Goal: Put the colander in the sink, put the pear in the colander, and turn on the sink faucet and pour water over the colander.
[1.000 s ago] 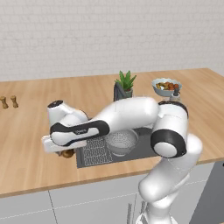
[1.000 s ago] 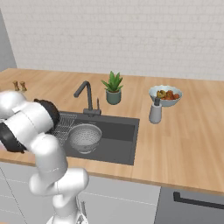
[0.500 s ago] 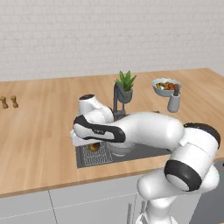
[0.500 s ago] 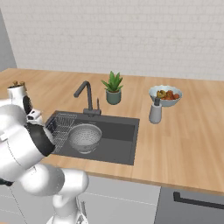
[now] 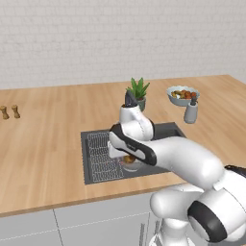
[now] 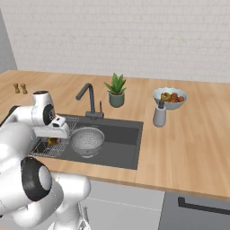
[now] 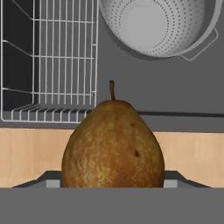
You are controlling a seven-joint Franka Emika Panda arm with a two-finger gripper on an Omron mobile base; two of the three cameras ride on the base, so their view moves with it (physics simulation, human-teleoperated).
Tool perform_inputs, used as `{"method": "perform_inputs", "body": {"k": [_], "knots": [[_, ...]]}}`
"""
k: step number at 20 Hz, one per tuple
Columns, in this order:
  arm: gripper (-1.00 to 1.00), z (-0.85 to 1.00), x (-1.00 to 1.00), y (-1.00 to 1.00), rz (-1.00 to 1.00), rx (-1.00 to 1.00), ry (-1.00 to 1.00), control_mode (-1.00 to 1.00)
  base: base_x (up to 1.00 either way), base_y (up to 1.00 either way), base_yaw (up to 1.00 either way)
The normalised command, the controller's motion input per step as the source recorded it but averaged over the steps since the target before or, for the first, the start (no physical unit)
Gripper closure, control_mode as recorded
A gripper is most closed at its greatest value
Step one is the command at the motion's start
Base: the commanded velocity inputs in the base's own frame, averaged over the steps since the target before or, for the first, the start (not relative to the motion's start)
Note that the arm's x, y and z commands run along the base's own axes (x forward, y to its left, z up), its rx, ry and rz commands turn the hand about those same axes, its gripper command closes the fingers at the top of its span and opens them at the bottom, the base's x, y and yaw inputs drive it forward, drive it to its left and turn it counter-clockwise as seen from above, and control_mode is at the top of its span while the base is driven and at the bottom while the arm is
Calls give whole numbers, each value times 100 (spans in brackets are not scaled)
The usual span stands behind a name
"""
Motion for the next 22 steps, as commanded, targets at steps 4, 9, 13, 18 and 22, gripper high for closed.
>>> {"method": "perform_inputs", "body": {"k": [4, 9, 13, 18, 22], "knots": [[100, 13, 19, -62, 0, 4, 1, -100, 0, 0, 0], [100, 4, 19, -51, 0, 5, 0, -100, 0, 0, 0], [100, 4, 29, -20, 0, 5, 0, -100, 0, 0, 0], [100, 2, 33, -8, 0, 3, 0, -100, 0, 0, 0], [100, 0, 18, -11, 0, 3, 0, -100, 0, 0, 0]]}}
